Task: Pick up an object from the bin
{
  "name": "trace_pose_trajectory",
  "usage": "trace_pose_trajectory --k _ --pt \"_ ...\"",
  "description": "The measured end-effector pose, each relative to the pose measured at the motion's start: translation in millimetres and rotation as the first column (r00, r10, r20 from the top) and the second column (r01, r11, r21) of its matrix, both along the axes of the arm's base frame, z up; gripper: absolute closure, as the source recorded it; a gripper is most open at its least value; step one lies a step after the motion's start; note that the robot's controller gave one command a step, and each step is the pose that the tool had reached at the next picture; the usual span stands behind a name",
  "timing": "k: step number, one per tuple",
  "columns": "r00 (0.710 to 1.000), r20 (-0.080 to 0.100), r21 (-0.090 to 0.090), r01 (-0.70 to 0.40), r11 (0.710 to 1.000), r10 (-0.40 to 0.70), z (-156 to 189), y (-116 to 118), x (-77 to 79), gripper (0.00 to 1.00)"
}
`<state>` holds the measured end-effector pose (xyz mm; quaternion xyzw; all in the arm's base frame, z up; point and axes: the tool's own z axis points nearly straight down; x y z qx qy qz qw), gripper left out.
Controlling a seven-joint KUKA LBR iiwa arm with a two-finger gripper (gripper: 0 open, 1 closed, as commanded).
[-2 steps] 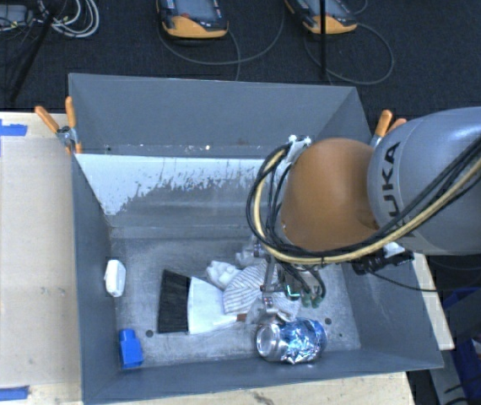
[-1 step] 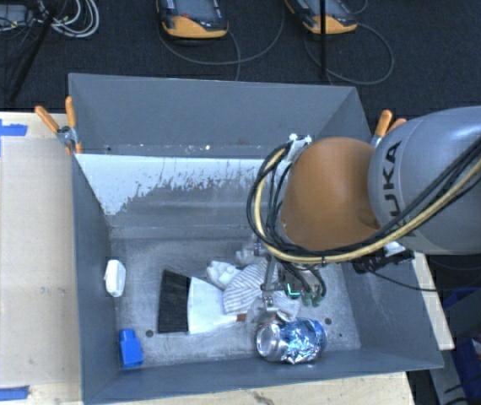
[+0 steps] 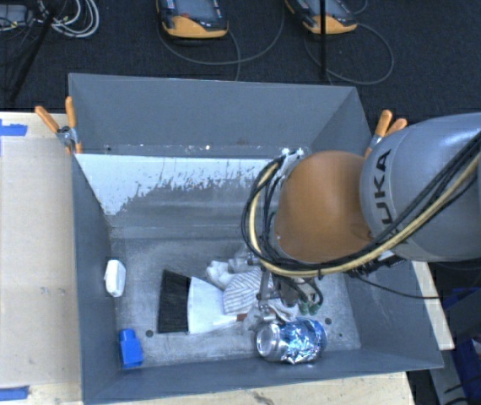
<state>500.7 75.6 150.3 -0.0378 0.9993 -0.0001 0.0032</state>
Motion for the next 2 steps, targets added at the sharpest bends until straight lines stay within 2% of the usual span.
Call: trace_pose_trajectory --k 1,2 --pt "0.999 -0.015 0.007 0.053 0.999 -0.053 -62.3 -4.2 33.1 1.00" --pt "0.998 -0.015 0.007 0.053 0.999 -0.053 -62.3 -4.2 33.1 1.00"
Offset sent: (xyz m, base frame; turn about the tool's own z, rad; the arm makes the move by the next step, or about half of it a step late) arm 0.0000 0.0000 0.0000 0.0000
